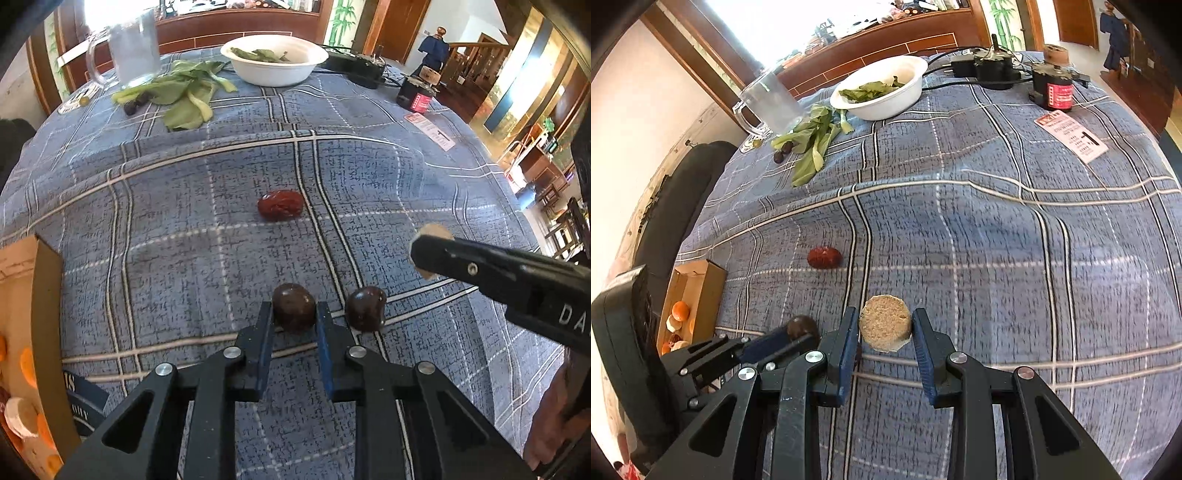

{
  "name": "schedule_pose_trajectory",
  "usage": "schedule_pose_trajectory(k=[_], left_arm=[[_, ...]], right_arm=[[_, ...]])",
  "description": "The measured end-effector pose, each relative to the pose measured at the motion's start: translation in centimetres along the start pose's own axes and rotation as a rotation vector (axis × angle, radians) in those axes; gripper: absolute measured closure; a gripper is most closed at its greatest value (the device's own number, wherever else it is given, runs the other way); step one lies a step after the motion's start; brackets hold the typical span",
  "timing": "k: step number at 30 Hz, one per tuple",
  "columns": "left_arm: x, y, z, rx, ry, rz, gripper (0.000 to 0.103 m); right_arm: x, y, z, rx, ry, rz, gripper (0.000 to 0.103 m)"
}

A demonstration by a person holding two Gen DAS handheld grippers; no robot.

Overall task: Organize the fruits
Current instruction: 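Grasp the round cork disc with the right tool while the left tool grasps a dark brown date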

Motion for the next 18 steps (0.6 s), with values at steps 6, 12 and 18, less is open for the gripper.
schedule_pose_trajectory(k=[6, 12, 18], left_arm=[[1.1, 2.7, 2.1, 0.022, 0.058, -0.02, 0.082], [2.3, 7.2, 6.6, 0.013, 0.148, -0.075, 0.082], [4.6, 11.1, 13.0, -0.046, 0.255, -0.113, 0.082]], right_arm=[[1.5, 0.5, 1.4, 0.002, 0.011, 0.004, 0.071], [2.7, 0.0, 4.6, -0.023, 0.039, 0.028, 0.071], [3.0, -0.5, 10.3, -0.062, 0.115, 0.033, 0.071]])
Point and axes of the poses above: each gripper's, at about its wrist camera, not at the fingertips, and y roughly against the way its jaws point, z to its left, x to its underside, the point moved 4 cm from there along -y, roughly the way its jaws point, and after that the axes turned 7 degrees about y, right-handed, at the moved point
